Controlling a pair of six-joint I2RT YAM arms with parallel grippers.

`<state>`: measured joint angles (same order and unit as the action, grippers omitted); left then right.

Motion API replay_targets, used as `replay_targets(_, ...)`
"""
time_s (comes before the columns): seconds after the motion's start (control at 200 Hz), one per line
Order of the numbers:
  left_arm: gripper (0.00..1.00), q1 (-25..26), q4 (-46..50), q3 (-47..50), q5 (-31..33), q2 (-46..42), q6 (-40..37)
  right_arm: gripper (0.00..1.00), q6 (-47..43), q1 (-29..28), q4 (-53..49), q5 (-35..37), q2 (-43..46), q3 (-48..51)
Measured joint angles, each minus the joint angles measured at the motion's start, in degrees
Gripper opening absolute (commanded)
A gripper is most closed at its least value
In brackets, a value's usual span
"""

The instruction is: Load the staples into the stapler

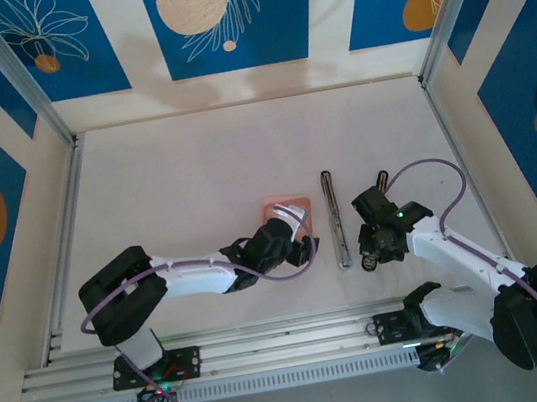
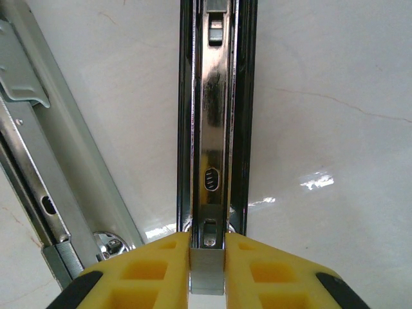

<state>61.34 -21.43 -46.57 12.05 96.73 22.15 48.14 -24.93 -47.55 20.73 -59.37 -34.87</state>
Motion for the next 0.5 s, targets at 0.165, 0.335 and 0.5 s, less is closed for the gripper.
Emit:
replay_targets(0.165, 0.66, 0.0, 0.0, 0.0, 0.0, 0.0, 0.0, 0.23, 0.0, 0.0, 0.0, 0.0, 0.1, 0.0)
replay_targets(0.335, 0.66, 0.0, 0.0, 0.0, 0.0, 0.0, 0.0, 0.23, 0.0, 0.0, 0.0, 0.0, 0.1, 0.0)
replay_targets(0.5, 0.66, 0.0, 0.0, -0.1, 0.0, 0.0, 0.0, 0.24, 0.0, 0.0, 0.0, -0.2, 0.5, 0.1)
